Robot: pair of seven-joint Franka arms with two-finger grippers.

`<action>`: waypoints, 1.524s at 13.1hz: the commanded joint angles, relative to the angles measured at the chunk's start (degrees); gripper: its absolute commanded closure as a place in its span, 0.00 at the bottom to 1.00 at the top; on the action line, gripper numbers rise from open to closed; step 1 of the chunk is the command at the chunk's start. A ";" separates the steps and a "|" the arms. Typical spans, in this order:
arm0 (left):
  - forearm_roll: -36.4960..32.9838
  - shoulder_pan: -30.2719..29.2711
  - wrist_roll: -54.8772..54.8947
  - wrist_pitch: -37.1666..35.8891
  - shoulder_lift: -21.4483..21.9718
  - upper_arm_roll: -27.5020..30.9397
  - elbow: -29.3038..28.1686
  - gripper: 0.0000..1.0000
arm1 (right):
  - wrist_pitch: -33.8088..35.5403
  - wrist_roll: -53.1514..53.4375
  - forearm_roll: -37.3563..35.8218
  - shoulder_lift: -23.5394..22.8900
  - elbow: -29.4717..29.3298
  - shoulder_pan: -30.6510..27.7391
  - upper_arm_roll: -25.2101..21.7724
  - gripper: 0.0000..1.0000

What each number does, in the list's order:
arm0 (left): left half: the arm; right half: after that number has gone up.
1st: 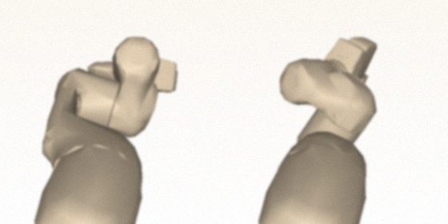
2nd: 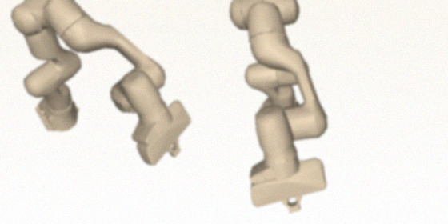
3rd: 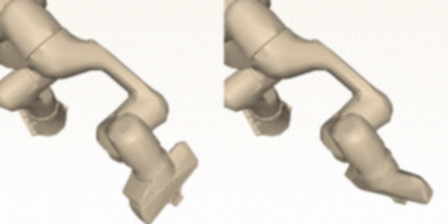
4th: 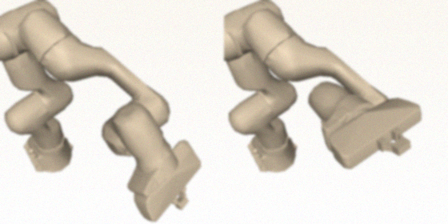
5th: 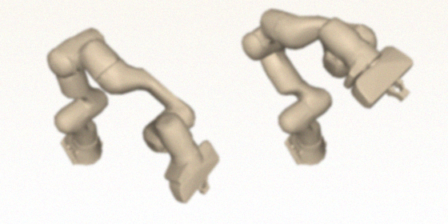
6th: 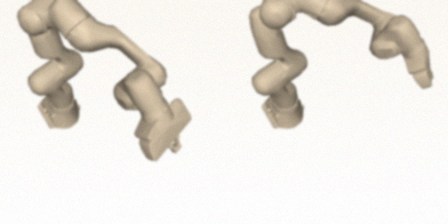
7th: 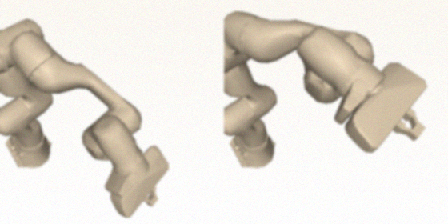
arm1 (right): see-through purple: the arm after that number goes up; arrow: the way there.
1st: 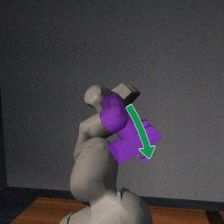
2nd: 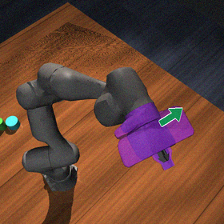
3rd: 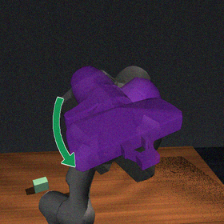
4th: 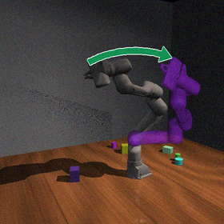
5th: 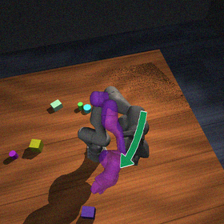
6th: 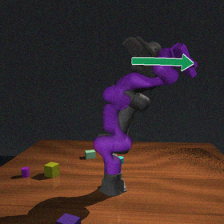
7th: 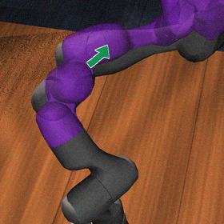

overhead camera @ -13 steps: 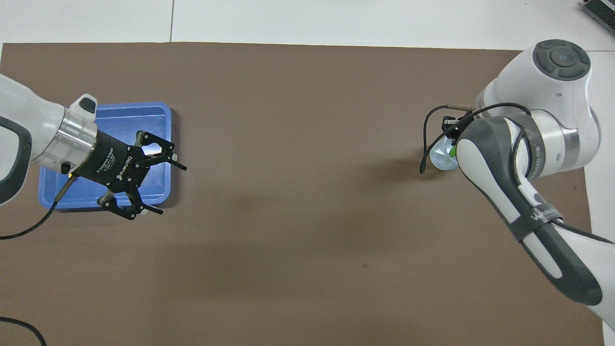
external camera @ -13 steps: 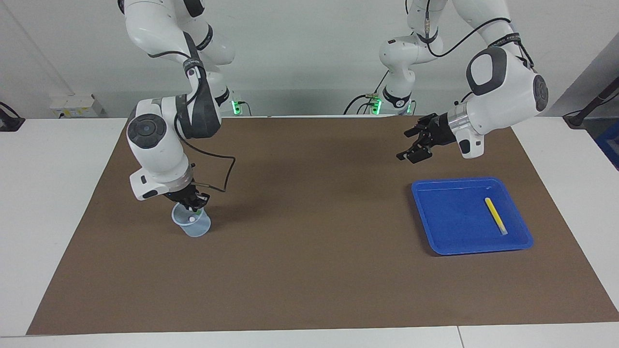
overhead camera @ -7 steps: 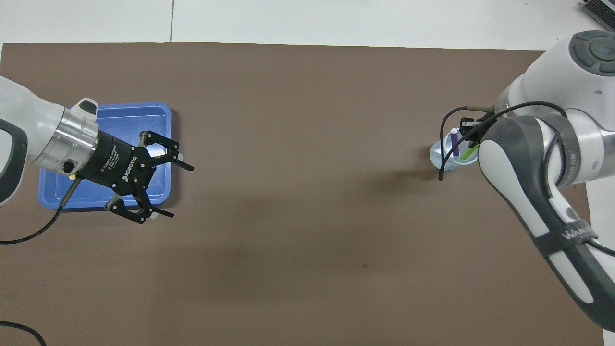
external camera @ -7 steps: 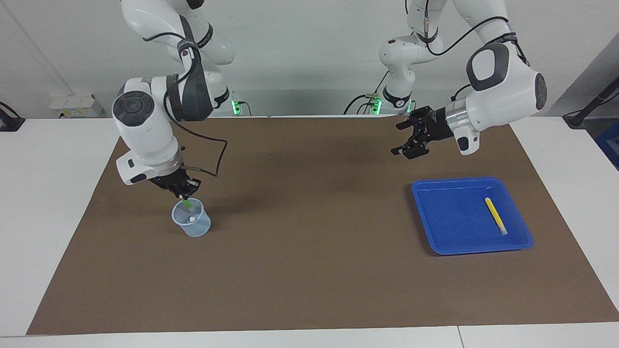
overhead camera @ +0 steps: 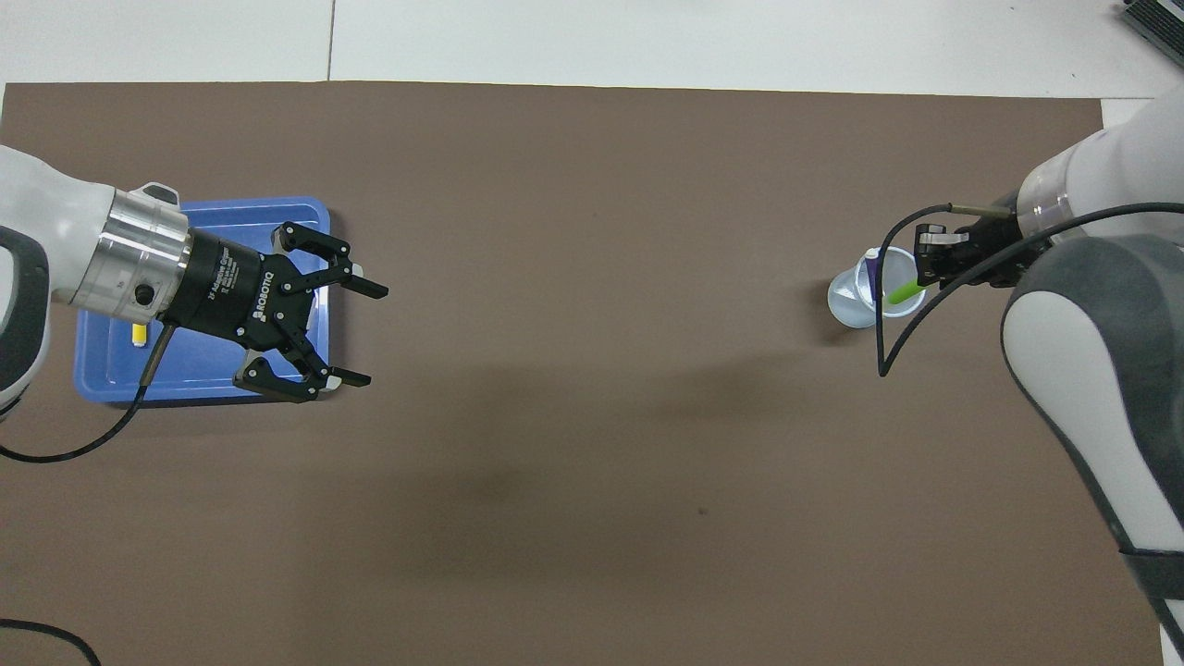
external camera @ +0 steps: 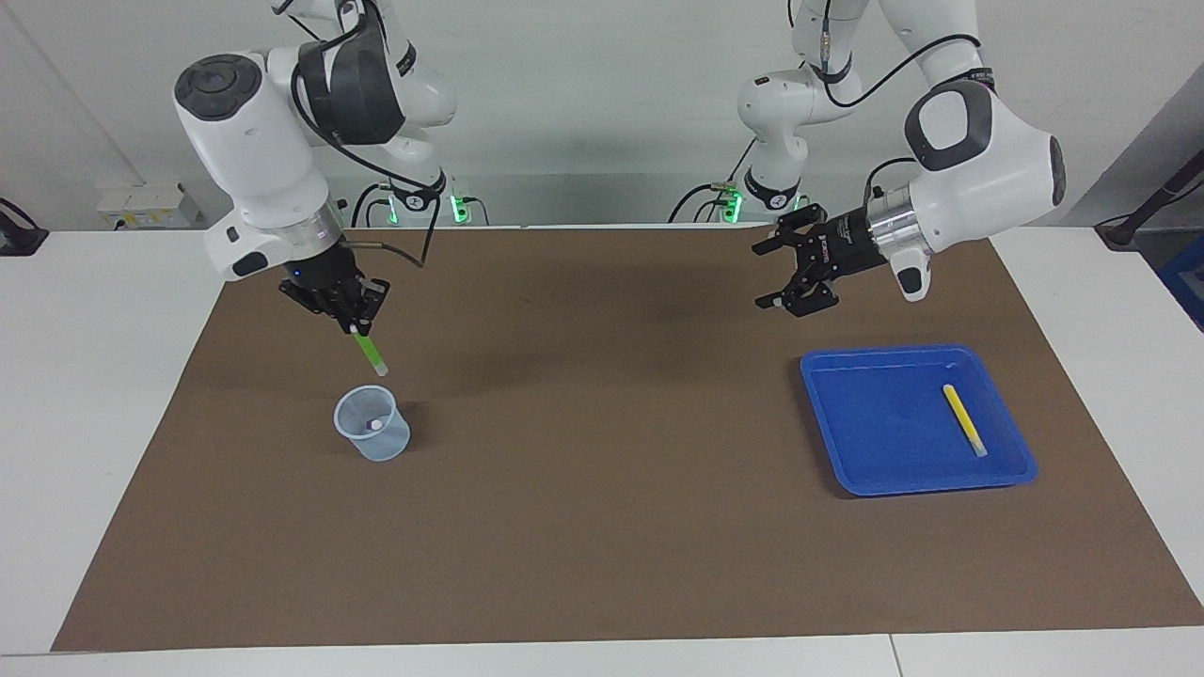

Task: Right arm passes pens to left for tray arrangement
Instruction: 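Lift the green pen toward the left gripper while the left gripper approaches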

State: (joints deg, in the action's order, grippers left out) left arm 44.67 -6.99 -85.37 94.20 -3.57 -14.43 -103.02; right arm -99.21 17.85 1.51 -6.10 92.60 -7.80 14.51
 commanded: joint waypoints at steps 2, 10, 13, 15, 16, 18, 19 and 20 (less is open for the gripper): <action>5.68 3.04 -10.14 7.13 0.49 0.10 -1.30 0.09 | 0.34 -0.63 10.24 -0.58 -1.90 0.14 0.35 1.00; 7.62 9.01 -13.32 18.45 -0.30 -0.34 -1.39 0.11 | -9.67 23.08 17.74 -1.80 -1.11 11.91 0.61 1.00; 7.71 12.34 -13.33 22.76 -0.30 -0.34 -2.44 0.11 | -17.22 30.11 18.53 -4.70 -1.02 16.92 0.61 1.00; 7.71 15.24 -13.33 27.68 -0.30 -0.34 -3.76 0.12 | -21.45 34.16 18.53 -6.46 -0.84 20.17 0.52 1.00; 7.71 17.43 -13.15 30.66 -0.21 -0.25 -4.81 0.11 | -22.42 35.75 18.53 -6.73 -0.84 20.80 0.52 1.00; 7.71 21.13 -12.45 39.00 -0.04 -0.25 -7.61 0.11 | -22.87 36.11 18.53 -6.99 -0.84 21.07 0.52 1.00; 7.71 21.67 -10.45 41.48 0.05 -0.25 -8.67 0.11 | -22.96 36.11 18.53 -7.08 -0.93 21.07 0.61 1.00; 7.71 21.50 -7.29 41.24 0.14 -0.25 -8.95 0.12 | -22.87 36.72 18.53 -6.99 -1.02 21.15 0.52 1.00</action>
State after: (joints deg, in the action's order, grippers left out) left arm 51.07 13.70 -97.04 132.88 -4.52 -15.45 -109.48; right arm -121.72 53.63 18.75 -13.40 91.72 13.74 15.10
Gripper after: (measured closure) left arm 0.110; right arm 0.815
